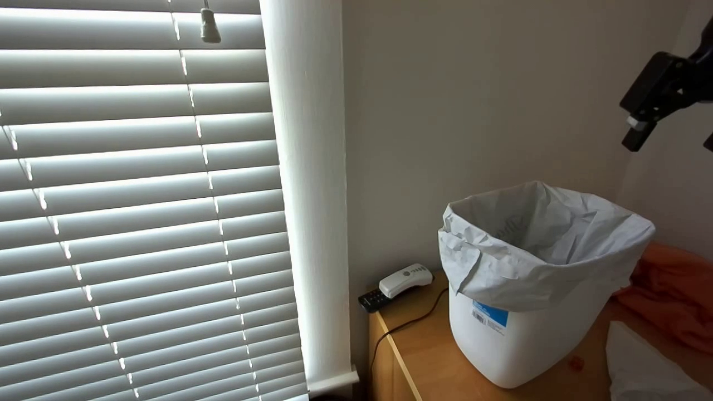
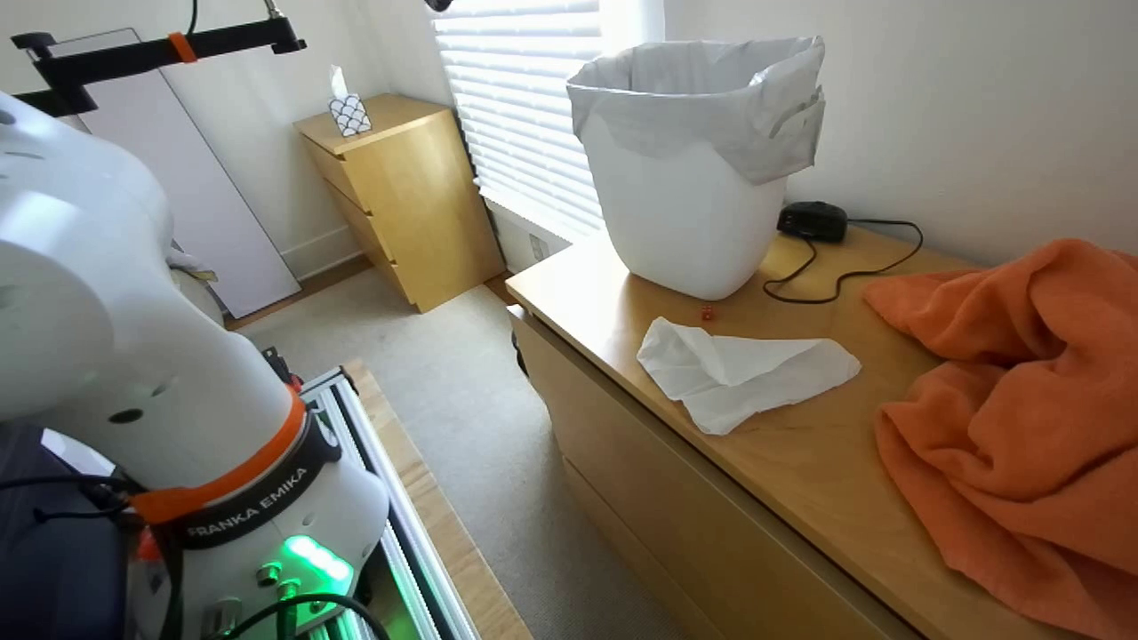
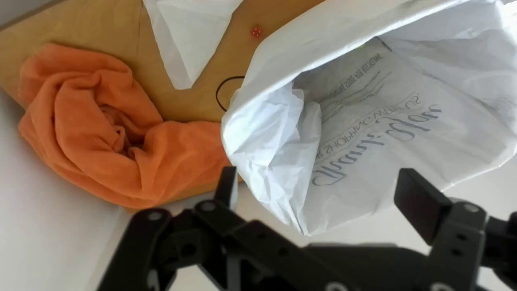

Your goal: Move the white bin a little to the left on the chest of drawers

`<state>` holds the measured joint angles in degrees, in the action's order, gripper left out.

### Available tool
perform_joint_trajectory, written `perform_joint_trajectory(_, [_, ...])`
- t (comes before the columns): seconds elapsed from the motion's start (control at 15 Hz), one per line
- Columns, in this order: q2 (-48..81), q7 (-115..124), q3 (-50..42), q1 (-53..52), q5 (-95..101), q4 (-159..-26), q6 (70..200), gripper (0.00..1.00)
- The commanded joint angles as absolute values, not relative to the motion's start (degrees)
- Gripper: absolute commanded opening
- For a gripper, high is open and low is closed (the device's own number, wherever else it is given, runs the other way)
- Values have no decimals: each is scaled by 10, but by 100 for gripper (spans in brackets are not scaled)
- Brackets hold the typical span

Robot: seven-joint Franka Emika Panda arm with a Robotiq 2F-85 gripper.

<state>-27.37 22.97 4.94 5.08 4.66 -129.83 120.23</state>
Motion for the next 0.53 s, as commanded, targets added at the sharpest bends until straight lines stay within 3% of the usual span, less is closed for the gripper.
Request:
perform_joint_trajectory(0.0, [-291, 219, 69, 50, 85, -1305, 1206, 100])
perform_joint_trajectory(0.47, [-285, 222, 72, 46, 79, -1295, 1203, 100])
